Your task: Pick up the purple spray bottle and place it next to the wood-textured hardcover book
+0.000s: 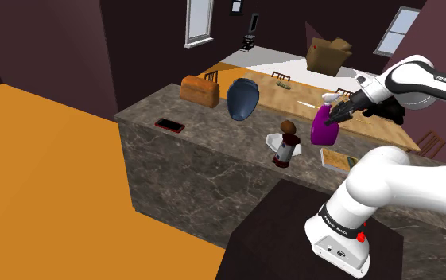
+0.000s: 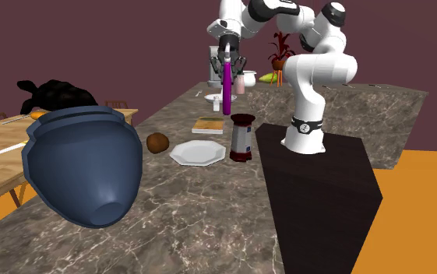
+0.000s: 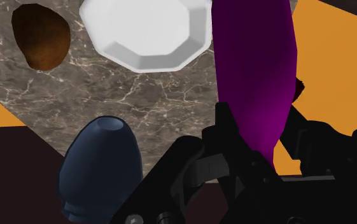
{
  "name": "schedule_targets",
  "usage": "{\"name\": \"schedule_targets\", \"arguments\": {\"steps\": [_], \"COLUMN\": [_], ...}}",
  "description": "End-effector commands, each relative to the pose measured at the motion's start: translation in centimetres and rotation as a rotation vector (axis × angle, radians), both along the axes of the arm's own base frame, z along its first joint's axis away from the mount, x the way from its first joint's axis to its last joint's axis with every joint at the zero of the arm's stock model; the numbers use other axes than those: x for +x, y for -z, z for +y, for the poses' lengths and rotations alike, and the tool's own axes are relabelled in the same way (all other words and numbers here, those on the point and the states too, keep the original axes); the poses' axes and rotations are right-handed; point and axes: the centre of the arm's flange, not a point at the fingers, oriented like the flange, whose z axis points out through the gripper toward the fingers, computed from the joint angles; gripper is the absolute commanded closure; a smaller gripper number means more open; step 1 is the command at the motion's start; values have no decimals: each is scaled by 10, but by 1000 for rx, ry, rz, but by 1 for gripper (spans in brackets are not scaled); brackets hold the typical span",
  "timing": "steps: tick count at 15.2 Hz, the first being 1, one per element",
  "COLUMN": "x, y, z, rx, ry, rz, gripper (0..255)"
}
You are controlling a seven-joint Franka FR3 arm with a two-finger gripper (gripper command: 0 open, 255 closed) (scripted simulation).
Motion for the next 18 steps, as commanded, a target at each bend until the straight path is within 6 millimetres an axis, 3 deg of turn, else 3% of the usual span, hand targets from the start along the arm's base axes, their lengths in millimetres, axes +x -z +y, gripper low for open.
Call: {"name": "schedule_targets", "arguments": {"steps": [1, 18], "x": [0, 0], "y": [11, 101], "z": [1, 1], "rx": [0, 0], "ry": [0, 0], "rz": [0, 0], "gripper": [255, 255]}}
